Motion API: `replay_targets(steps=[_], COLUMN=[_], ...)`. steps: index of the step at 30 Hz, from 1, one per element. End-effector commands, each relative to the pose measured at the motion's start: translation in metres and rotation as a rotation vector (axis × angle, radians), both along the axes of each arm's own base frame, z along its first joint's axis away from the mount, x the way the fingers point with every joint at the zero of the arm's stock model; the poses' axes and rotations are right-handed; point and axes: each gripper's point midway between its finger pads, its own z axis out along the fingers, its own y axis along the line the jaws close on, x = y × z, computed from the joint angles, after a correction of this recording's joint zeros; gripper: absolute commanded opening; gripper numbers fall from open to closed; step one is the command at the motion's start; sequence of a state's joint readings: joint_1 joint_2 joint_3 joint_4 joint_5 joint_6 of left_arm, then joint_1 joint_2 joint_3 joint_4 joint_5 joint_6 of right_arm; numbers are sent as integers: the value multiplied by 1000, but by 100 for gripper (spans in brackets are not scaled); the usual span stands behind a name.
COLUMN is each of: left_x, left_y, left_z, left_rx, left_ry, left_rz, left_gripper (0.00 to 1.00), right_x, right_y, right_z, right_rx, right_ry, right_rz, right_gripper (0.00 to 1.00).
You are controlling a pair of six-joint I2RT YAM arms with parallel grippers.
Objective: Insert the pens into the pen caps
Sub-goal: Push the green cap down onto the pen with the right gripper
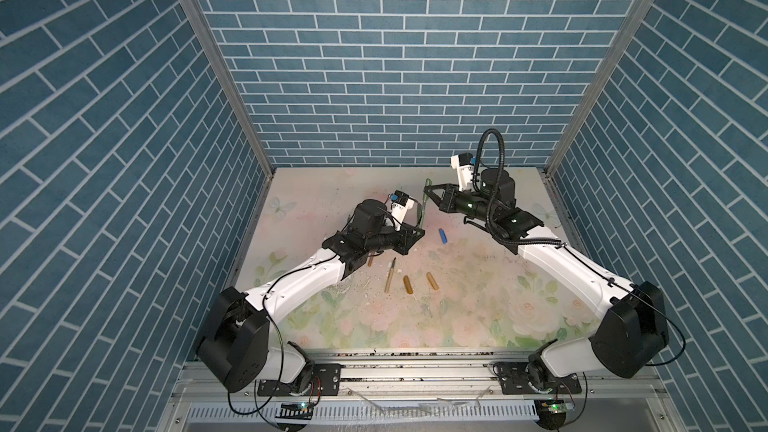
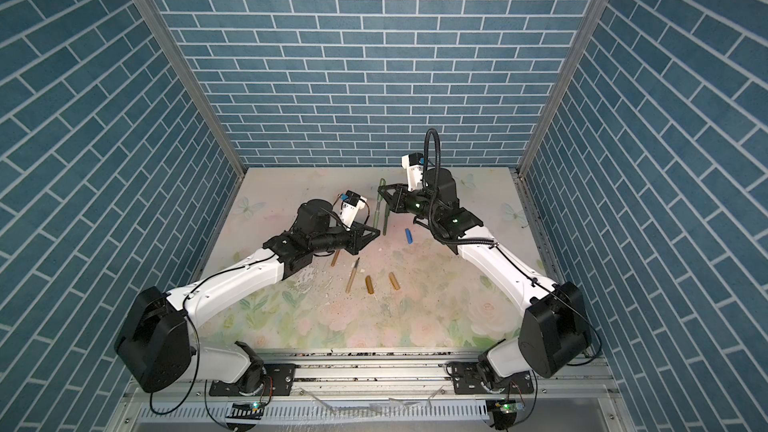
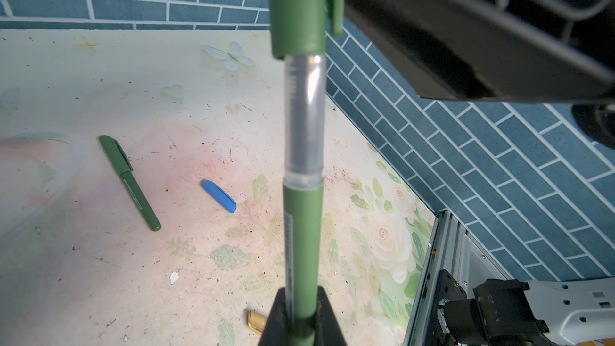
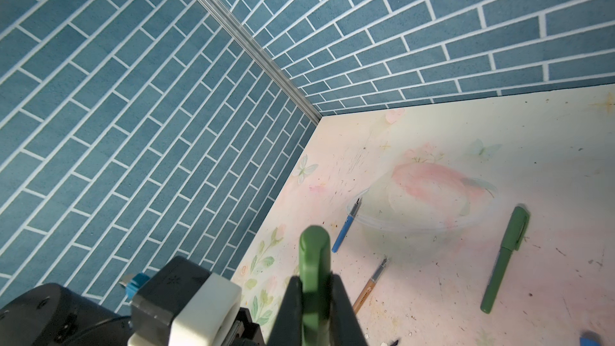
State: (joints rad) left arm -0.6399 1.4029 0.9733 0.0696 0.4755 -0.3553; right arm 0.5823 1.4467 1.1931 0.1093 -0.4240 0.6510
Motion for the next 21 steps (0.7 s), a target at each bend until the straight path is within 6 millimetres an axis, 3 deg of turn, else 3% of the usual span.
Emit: replay_targets(steps=[1,15,21], left_x=[7,7,7], left_y=[-3,-3,-2], left_z=[22,22,25], left_rx=[-56,-68,-69], left_ry=[-67,-59,-66], left_rz=[7,6,9], left_gripper=[0,0,0], right_x=[-23,-34,-39], right_y=[10,4,6], right_z=[-13,-11,-22], right_rx=[-6,-9,-16], right_ry=[57,49,74], right_rz=[80,91,108], right_gripper=[6,6,10])
